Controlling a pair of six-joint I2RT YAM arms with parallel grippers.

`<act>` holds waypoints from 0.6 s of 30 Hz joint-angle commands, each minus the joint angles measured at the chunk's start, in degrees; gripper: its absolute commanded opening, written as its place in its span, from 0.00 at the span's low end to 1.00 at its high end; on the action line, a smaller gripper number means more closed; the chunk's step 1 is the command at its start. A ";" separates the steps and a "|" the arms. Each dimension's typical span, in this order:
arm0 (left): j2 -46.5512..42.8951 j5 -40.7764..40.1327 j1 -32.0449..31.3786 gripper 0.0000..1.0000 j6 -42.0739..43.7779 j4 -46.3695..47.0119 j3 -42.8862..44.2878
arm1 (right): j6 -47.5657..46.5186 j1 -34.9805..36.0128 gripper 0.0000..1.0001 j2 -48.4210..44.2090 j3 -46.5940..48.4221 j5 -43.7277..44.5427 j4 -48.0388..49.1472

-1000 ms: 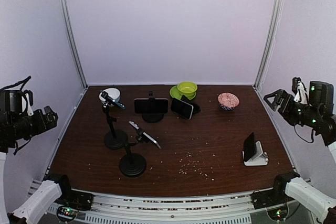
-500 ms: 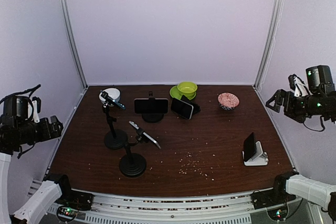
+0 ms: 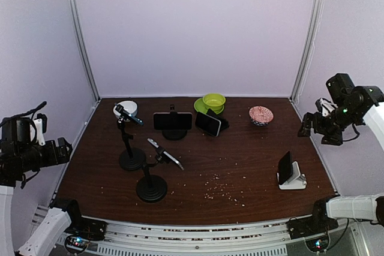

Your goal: Remove the phone from the phone stand

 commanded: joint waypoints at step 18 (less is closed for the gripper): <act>7.55 10.31 -0.19 0.98 5.73 6.64 -2.71 | 4.25 0.89 0.99 11.04 -6.32 -1.09 9.10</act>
